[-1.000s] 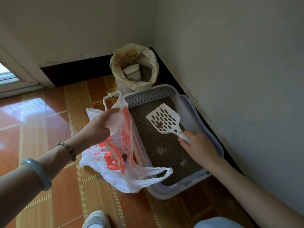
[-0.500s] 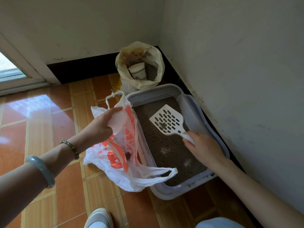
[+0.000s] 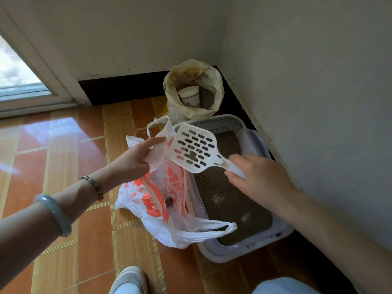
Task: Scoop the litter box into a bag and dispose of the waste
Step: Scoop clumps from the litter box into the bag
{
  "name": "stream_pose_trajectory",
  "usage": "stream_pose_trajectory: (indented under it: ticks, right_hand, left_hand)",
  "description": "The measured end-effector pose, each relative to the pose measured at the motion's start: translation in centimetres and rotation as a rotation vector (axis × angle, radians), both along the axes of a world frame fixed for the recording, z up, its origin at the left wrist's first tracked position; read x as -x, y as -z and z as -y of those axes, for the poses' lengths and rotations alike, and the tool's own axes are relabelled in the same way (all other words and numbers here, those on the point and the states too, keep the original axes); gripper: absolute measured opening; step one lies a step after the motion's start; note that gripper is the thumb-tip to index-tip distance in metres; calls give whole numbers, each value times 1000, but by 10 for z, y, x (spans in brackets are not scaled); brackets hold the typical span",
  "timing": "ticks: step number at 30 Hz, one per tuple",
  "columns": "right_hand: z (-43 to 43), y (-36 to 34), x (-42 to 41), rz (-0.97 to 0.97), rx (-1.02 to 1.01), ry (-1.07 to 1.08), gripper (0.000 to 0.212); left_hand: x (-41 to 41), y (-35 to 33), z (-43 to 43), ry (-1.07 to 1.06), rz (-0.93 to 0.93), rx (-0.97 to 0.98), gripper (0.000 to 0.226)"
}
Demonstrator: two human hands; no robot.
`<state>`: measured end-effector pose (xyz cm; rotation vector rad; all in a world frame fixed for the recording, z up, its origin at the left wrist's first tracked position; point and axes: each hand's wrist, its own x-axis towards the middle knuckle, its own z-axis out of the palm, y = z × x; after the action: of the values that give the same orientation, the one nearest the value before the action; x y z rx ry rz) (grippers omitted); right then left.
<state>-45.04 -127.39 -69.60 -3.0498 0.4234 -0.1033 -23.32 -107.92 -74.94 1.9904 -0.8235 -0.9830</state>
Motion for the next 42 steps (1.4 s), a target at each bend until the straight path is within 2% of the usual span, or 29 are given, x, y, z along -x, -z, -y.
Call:
stream_pose_trajectory:
  ticks: [4, 9, 17, 23, 29, 36, 42]
  right_hand:
    - [-23, -20, -20, -11, 191, -128, 24]
    - [-48, -25, -43, -69, 317, -225, 34]
    - [-60, -29, -53, -24, 398, -331, 20]
    - [-53, -29, -53, 18, 483, -335, 14]
    - [-46, -25, -46, 15, 485, -342, 21]
    - [-43, -18, -37, 28, 384, -324, 28]
    - [-44, -20, -38, 53, 277, -304, 24]
  left_hand:
    - [-2, -7, -8, -5, 3, 13, 73]
    - [-7, -6, -25, -60, 40, 14, 79]
    - [-15, -5, -50, -123, 3, 46, 77]
    - [-17, -6, -55, -151, -15, 64, 77]
    - [-17, -3, -55, -137, 5, 69, 78]
    - [-12, -3, -53, -138, -3, 71, 79]
    - [-11, -1, -54, -135, -8, 91, 79]
